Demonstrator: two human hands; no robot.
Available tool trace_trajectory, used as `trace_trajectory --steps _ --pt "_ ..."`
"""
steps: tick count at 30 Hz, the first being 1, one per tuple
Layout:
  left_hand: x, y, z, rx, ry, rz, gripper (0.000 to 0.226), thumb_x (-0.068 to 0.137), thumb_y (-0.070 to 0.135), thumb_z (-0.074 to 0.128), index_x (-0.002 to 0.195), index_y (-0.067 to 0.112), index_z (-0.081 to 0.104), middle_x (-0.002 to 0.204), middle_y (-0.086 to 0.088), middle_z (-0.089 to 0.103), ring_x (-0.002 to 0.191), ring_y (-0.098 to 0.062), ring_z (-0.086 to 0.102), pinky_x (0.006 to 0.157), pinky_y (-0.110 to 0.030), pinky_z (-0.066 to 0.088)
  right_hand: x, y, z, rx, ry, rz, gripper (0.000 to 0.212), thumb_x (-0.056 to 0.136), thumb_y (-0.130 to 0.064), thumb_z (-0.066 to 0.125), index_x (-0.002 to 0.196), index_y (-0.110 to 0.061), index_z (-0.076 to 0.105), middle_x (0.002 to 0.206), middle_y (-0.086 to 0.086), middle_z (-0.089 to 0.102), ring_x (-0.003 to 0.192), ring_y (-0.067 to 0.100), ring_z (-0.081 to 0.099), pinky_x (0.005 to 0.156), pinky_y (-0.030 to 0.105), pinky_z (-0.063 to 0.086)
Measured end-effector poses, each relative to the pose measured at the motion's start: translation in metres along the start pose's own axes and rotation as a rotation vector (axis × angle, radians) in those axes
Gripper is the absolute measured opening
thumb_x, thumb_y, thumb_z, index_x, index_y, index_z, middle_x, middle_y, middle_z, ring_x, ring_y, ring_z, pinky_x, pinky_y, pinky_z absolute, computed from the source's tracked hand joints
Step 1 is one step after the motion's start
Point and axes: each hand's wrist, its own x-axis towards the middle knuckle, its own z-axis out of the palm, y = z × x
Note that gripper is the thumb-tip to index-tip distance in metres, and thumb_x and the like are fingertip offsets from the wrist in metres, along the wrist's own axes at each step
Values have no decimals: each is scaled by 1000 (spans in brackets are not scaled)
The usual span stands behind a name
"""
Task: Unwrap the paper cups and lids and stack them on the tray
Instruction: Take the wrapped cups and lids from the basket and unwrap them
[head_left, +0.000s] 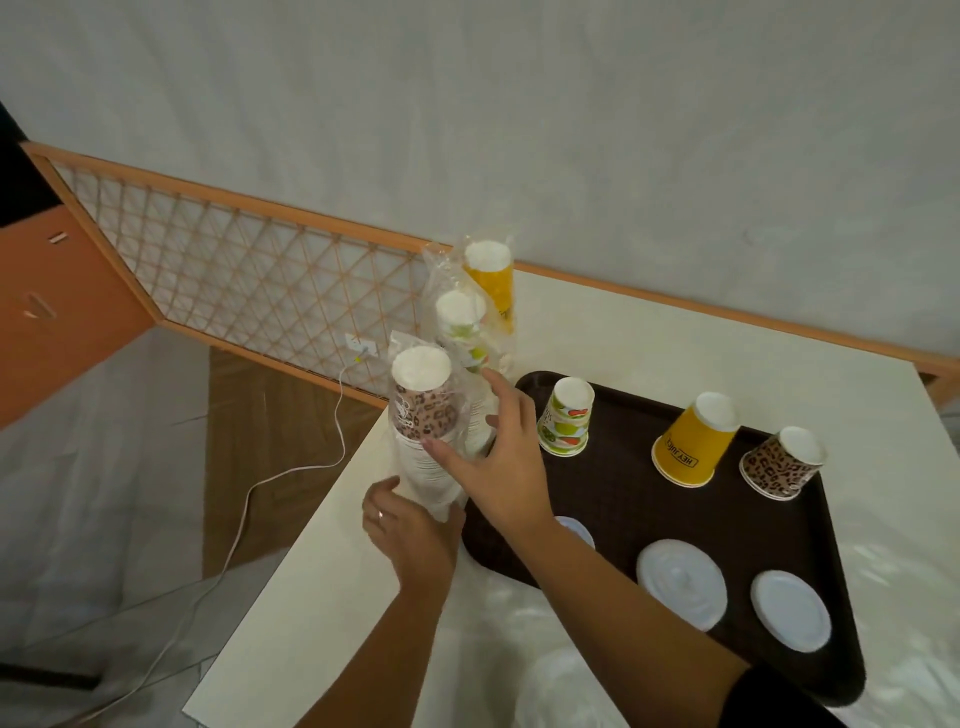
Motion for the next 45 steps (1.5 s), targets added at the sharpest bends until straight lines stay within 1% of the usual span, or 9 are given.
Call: trace_trajectory --steps 3,8,13,16,22,28,33,39,45 --pt "-37 10 1 -27 89 27 61 66 4 81 115 -3 46 120 -25 45 112 -42 43 93 -45 41 -8 3 -21 24 83 -16 79 73 -52 72 138 -24 36 130 -14 35 122 14 47 93 31 50" --pt "-69 38 15 -48 79 420 39 69 -3 75 97 3 49 97 -17 51 89 -35 50 74 -42 45 -19 11 -84 16 207 -5 51 83 -42 66 128 -25 47 126 -12 44 108 3 52 77 3 41" --pt "-131 103 50 -171 -120 776 45 77 2 71 111 11 44 113 -12 51 104 -10 38 83 -28 43 -38 26 -180 -17 378 -1 29 87 -29 65 114 -29 55 117 -13 49 102 0 54 74 0 38" --pt "-176 145 78 -275 -253 929 48 75 -3 70 114 8 44 117 -12 47 109 -18 41 90 -19 33 -56 38 -249 -79 506 18 27 87 -28 65 111 -32 55 115 -16 48 101 -2 53 74 6 44" --pt "-285 228 132 -470 -510 995 46 80 2 65 113 20 39 112 3 44 100 -14 47 84 -18 42 -101 69 -388 -197 763 97 25 87 -28 65 111 -26 58 114 -13 52 99 -2 53 73 3 39" --pt "-386 288 177 -487 -795 1089 44 85 8 63 121 13 39 117 4 42 107 -10 47 85 -12 41 -148 105 -500 -319 889 202 28 87 -27 64 114 -22 59 113 -12 45 96 1 49 82 21 44" --pt "-444 313 211 -382 -944 1188 50 87 12 62 129 8 38 127 -7 45 113 -14 49 87 -12 39 -191 148 -593 -642 515 527 36 88 -20 58 124 -20 53 134 2 41 115 12 43 90 16 32" --pt "-479 320 250 -179 -1068 1248 50 90 23 60 133 14 36 130 -6 45 110 -12 51 81 -14 39 -231 171 -635 -655 -248 828 104 72 -22 79 149 -33 11 157 4 4 140 32 23 110 44 31" --pt "-492 324 271 -43 -1141 1210 47 91 27 59 131 18 37 133 -6 45 120 -16 47 81 -18 35 -232 193 -634 -716 -390 773 108 75 -26 77 151 -23 1 157 6 12 140 26 27 110 36 32"
